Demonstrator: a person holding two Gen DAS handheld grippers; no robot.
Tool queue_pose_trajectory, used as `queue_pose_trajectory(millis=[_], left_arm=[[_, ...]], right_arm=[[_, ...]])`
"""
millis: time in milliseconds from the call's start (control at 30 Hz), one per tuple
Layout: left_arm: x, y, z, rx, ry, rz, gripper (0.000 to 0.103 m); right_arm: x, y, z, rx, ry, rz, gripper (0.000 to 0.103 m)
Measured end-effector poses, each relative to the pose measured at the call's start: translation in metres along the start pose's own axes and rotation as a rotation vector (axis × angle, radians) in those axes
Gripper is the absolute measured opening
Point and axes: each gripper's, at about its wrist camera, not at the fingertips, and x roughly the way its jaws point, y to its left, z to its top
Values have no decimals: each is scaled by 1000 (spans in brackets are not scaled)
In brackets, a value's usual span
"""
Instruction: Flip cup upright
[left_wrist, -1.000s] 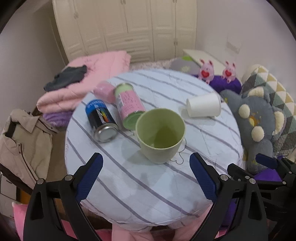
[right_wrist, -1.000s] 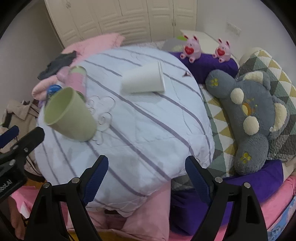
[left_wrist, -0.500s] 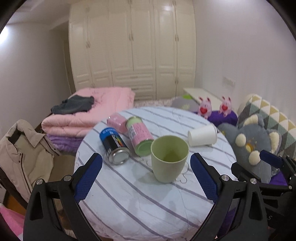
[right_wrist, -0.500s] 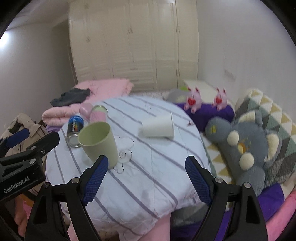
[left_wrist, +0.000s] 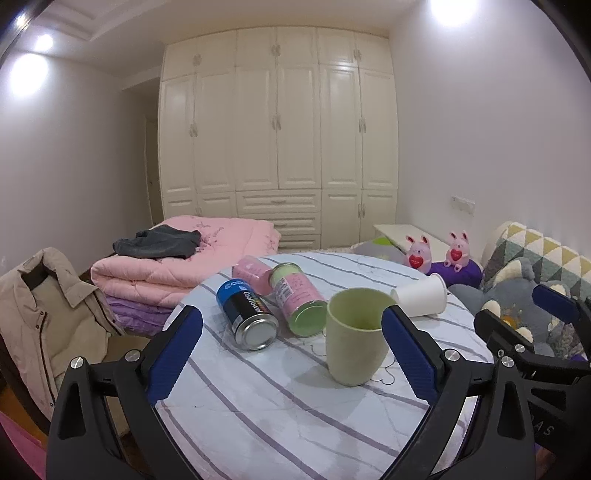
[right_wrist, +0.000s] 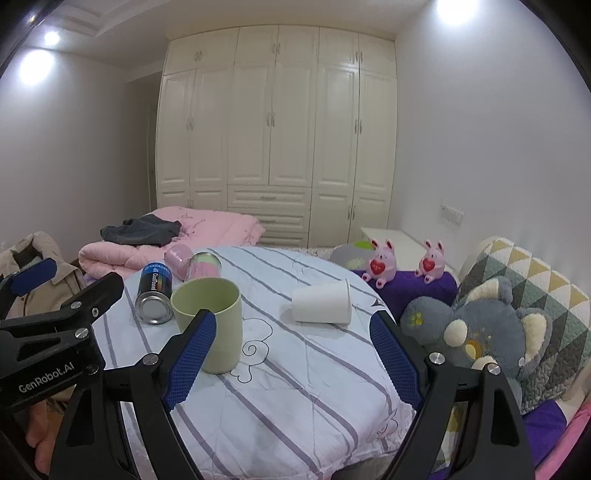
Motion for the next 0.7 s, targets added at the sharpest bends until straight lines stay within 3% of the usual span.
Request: queue_pose_trajectory(millis=[300, 700], left_arm=[[6, 17, -20, -34, -6, 15, 99], [9, 23, -24, -41, 3, 21, 99]], right_arm=[[1, 18, -14, -27, -37, 5, 87], [1, 26, -19, -27, -20, 10, 87]])
